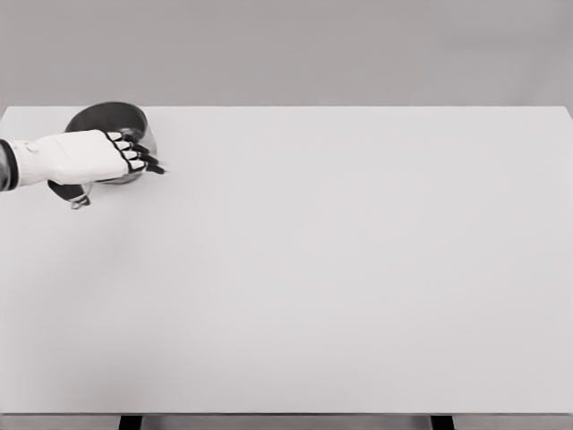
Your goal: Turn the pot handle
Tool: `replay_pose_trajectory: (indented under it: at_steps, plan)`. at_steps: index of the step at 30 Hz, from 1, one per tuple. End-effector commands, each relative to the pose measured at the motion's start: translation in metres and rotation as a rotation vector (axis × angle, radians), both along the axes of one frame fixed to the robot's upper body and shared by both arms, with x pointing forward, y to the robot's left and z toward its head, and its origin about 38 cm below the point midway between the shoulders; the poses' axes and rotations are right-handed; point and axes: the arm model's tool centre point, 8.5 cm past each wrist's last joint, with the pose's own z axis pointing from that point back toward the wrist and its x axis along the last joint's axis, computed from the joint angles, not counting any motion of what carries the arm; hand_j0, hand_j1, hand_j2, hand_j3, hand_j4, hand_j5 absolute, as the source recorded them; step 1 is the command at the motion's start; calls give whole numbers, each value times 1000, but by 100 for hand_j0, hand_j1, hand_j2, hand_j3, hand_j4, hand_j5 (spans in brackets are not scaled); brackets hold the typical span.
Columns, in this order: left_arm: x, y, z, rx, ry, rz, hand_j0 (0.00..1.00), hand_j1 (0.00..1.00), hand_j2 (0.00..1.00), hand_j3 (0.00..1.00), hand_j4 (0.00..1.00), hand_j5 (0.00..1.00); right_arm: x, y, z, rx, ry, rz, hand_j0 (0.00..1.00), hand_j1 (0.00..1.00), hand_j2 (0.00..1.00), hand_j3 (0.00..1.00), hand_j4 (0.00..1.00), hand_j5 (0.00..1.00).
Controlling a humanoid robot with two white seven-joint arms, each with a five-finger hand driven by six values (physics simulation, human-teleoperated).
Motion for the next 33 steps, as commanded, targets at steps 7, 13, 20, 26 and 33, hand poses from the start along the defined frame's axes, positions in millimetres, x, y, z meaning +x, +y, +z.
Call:
replay_pose_trajectory:
  at_steps: [7,13,20,26,33]
  plan:
    - [8,25,-9,24,20,80,100,100,100,100,100,100,0,0,0,0,0,0,100,100,100,100,100,100]
    - [9,35,-4,26,13,104,100,100,100,100,100,100,0,0,0,0,0,0,100,100,100,100,100,100]
    - [16,64,2,5,0,194,100,100,100,100,100,100,0,0,0,1,-1,0,100,100,100,100,100,100]
    - [21,76,2,-59,-47,230,100,100,100,100,100,100,0,0,0,-1,2,0,100,100,100,100,100,100]
    - [28,89,-4,-68,-95,297,100,100,100,100,100,100,0,0,0,1,-1,0,100,100,100,100,100,100]
